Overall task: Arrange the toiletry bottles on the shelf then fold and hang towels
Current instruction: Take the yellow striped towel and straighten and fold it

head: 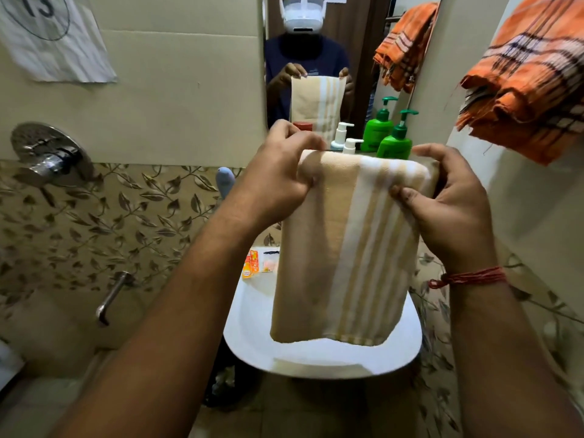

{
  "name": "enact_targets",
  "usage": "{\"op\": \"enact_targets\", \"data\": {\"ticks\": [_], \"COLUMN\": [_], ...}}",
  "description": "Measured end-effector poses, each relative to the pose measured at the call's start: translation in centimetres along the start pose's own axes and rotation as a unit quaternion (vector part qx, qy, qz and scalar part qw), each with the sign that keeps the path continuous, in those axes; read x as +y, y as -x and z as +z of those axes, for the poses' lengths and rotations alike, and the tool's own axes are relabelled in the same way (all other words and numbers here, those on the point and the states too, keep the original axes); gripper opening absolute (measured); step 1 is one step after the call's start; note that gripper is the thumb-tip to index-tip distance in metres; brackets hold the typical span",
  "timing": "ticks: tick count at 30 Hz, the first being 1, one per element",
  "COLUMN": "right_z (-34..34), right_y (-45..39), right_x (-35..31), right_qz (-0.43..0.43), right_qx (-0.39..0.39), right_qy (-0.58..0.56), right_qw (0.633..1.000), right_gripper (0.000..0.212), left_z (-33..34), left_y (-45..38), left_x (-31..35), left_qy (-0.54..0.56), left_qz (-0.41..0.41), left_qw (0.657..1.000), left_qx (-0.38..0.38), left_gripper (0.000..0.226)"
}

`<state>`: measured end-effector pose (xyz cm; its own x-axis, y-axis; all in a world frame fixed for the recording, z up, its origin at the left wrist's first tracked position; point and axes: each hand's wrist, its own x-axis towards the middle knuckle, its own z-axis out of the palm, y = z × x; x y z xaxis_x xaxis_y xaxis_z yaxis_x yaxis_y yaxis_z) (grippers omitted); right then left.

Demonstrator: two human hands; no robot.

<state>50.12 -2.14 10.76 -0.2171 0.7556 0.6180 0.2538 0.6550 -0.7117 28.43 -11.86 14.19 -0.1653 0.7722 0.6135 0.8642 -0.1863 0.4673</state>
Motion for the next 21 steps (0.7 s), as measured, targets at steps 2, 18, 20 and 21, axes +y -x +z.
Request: {"op": "enact_targets", "data": {"ticks": [2, 18, 20, 21], "right_z": [0.2, 1.4, 1.7, 1.8], "right_y": [-0.2, -1.7, -1.8, -1.8], "right_x": [-0.1, -3.8, -4.5, -4.8], "right_qz": [-0.013, -0.071, -0.102, -0.114], "right_qx": [0.018, -0.018, -0.015, -0.012], "right_qy": [0.012, -0.139, -0.11, -0.101], "right_qw": [1.0, 0.988, 0.989, 0.988], "right_gripper": [0.05, 0.047, 0.047, 0.046], "left_z": [0.1, -0.6, -0.8, -0.9], "left_y": [-0.2, -1.1, -1.2, -1.3], "left_x": [-0.1, -2.4, -2.6, -2.6], "left_qy": [0.008, 0.25, 0.254, 0.258], "left_qz": [-0.013, -0.119, -0.123, -0.123], "left_qw": [1.0, 0.936, 0.932, 0.929], "left_qx": [0.022, 0.217, 0.229, 0.234], "left_gripper": [0.04, 0.035, 0.035, 0.036]}}
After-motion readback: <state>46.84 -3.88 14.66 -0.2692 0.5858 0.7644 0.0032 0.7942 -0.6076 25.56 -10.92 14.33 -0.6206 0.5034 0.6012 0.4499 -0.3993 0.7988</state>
